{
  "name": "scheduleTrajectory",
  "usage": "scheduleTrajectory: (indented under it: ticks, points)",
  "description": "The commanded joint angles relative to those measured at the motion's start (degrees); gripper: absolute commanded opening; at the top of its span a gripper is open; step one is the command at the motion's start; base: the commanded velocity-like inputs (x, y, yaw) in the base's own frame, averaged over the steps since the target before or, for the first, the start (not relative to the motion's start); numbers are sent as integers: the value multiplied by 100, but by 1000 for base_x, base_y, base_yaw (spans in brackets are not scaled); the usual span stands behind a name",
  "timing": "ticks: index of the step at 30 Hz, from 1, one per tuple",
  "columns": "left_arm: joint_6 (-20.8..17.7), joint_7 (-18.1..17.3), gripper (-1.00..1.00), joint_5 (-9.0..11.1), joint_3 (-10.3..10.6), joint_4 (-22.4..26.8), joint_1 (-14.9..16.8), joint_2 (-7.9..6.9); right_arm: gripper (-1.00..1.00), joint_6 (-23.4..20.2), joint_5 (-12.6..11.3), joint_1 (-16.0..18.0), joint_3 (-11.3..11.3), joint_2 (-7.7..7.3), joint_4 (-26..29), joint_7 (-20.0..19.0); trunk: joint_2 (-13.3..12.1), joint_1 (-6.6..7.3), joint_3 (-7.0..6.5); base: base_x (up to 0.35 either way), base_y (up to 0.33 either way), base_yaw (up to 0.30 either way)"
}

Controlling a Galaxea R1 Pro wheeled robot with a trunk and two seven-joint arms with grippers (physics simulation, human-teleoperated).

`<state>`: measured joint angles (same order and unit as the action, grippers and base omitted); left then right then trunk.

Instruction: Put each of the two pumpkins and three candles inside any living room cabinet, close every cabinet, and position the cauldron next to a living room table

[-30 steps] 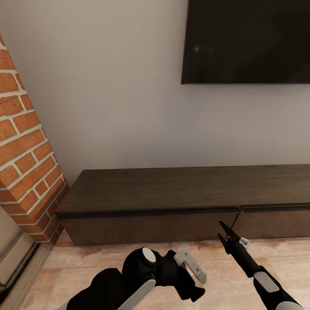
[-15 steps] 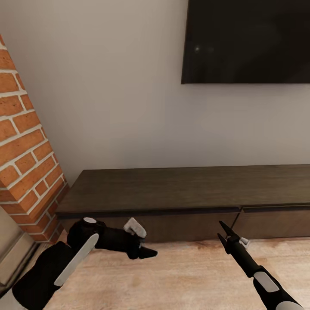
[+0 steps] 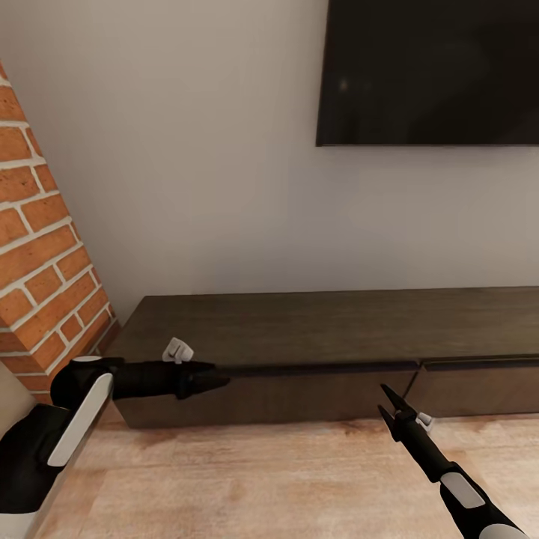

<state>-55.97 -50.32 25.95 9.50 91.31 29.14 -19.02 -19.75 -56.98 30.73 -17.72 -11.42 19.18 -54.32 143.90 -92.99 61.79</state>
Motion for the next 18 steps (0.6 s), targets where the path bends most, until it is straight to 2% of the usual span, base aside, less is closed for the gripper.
scheduleTrajectory:
  ticks: [1, 7, 10, 18]
  points:
    - [-21, -11, 100, 7, 1, 0, 4, -4, 100, -50, -45, 3, -5, -1, -5, -11, 2, 0, 5, 69, 18, 0]
    - [-15, 14, 100, 7, 5, 0, 4, 1, 100, -25, -58, 3, -26, -5, -5, -122, 2, 0, 5, 24, 6, 0]
    - [-12, 19, 100, 2, 11, 0, -1, 4, 100, -16, -60, 3, -65, -15, -4, -355, 2, 0, 5, 5, 1, 0]
    - [5, 22, 100, -1, 35, 0, -5, 11, 100, -13, -90, -4, -98, -37, 4, -646, 2, 0, 5, 1, 0, 0]
